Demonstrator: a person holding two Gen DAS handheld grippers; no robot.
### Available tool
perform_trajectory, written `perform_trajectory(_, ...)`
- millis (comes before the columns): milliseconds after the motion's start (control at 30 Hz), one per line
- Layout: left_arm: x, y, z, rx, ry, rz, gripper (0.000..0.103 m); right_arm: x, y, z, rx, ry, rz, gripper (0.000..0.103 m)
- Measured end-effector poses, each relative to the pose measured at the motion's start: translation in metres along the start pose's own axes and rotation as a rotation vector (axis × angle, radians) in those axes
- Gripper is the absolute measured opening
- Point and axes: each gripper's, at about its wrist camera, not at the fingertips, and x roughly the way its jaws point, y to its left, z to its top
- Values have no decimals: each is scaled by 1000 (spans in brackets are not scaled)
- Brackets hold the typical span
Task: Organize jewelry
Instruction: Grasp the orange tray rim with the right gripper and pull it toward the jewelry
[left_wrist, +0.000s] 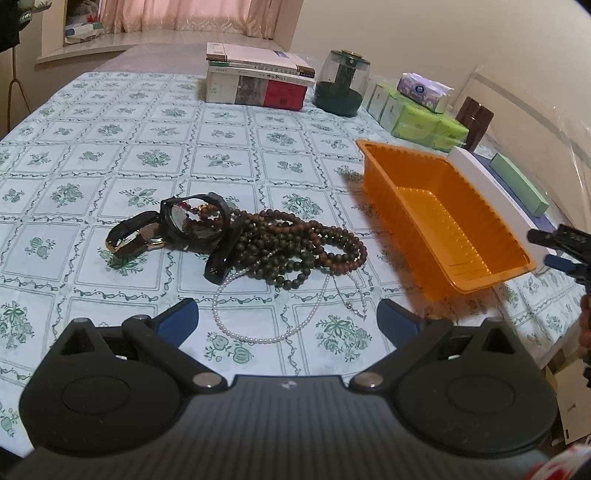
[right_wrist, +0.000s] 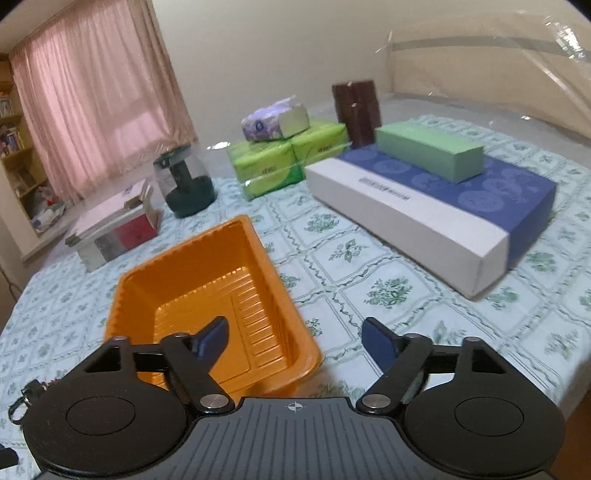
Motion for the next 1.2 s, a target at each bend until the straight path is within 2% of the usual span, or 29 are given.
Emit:
perform_trajectory(33,2,0,1,-3,-2,-6,102,8,-3,1,-2,19,11,64)
perform_trajectory(167,10,-3,5,-14,-3,-38,101,36,-17,1,1,84,45,54)
perform_trajectory(233,14,-6,6,-8,1,-50,101,47,-21,0,8,110,52,42)
perform_trajectory(533,32,-14,4,15,46,-48,100,68,-17,-4,-23,155,88,15)
perform_trajectory(633,34,-15,2,19,57,-45,100,66,-13,-3,-34,151,84,14)
perform_trajectory(900,32,-19,0,36,55,-55,100,63,-14,5,-9,208,83,11)
perform_trajectory(933,32,-18,-1,36,55,-55,99,62,-13,6,-23,212,86,6)
perform_trajectory(1200,24,-9,-3,31,41,-45,97,44,19,7,-225,199,25,5)
